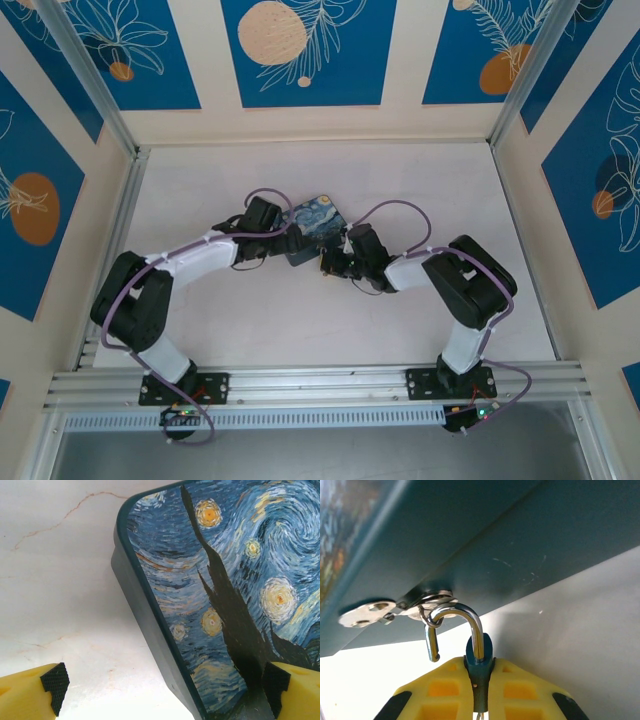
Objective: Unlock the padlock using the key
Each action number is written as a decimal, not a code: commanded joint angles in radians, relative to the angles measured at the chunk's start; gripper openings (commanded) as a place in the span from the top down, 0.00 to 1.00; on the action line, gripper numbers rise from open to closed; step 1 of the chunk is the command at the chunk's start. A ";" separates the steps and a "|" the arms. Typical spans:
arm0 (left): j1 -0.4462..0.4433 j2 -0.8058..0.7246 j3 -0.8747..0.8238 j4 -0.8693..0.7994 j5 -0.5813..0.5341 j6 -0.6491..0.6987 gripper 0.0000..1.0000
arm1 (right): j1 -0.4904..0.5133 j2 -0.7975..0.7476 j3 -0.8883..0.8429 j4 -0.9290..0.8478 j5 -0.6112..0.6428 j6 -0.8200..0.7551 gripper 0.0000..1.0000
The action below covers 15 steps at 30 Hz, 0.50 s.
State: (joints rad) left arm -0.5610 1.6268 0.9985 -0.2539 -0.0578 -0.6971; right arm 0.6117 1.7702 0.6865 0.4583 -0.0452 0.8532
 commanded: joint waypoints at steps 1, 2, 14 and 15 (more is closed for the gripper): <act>-0.014 0.034 -0.008 -0.048 -0.038 0.015 0.00 | -0.013 -0.026 -0.009 0.026 -0.019 0.065 1.00; -0.017 0.037 -0.009 -0.048 -0.037 0.014 0.00 | -0.016 -0.025 -0.009 0.032 -0.016 0.086 1.00; -0.025 0.065 -0.019 -0.057 -0.030 0.013 0.01 | -0.063 0.032 0.016 0.177 -0.051 0.294 1.00; -0.025 0.066 -0.020 -0.059 -0.030 0.013 0.02 | -0.069 0.037 0.022 0.177 -0.055 0.299 1.00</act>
State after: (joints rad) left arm -0.5720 1.6466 0.9981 -0.2123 -0.0654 -0.6998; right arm 0.5610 1.7885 0.6868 0.5568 -0.0837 1.0897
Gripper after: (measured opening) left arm 0.986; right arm 0.105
